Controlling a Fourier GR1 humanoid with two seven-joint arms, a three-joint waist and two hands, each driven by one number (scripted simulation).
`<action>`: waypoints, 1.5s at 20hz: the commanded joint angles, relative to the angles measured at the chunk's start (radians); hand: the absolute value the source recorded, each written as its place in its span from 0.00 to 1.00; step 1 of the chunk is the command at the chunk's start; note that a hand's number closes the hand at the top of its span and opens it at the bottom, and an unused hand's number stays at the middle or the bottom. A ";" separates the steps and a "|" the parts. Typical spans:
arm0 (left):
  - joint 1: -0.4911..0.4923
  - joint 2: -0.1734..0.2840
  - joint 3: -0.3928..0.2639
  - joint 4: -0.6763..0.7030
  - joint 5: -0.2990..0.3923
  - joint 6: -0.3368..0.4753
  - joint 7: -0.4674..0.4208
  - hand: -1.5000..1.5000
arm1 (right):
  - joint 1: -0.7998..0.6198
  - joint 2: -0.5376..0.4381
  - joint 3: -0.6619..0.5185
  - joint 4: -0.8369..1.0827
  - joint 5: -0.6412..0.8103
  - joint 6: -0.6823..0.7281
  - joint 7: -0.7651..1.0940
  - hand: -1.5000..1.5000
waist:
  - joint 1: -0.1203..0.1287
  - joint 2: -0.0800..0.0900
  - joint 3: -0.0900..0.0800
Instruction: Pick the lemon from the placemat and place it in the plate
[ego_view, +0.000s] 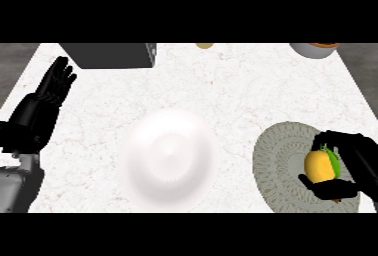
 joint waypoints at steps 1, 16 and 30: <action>-0.006 0.024 0.011 -0.048 0.019 -0.021 0.049 0.50 | 0.048 0.010 -0.004 -0.240 -0.120 0.042 -0.036 1.00 | -0.003 -0.006 0.000; -0.070 -0.047 0.000 -0.016 -0.051 -0.020 0.072 0.50 | -0.265 0.344 0.218 -0.367 -0.016 0.242 0.348 1.00 | 0.032 0.008 0.000; 0.000 -0.033 0.057 -0.060 -0.026 -0.100 0.076 0.50 | -0.552 0.744 0.397 0.228 0.155 0.048 0.450 1.00 | 0.042 0.008 0.000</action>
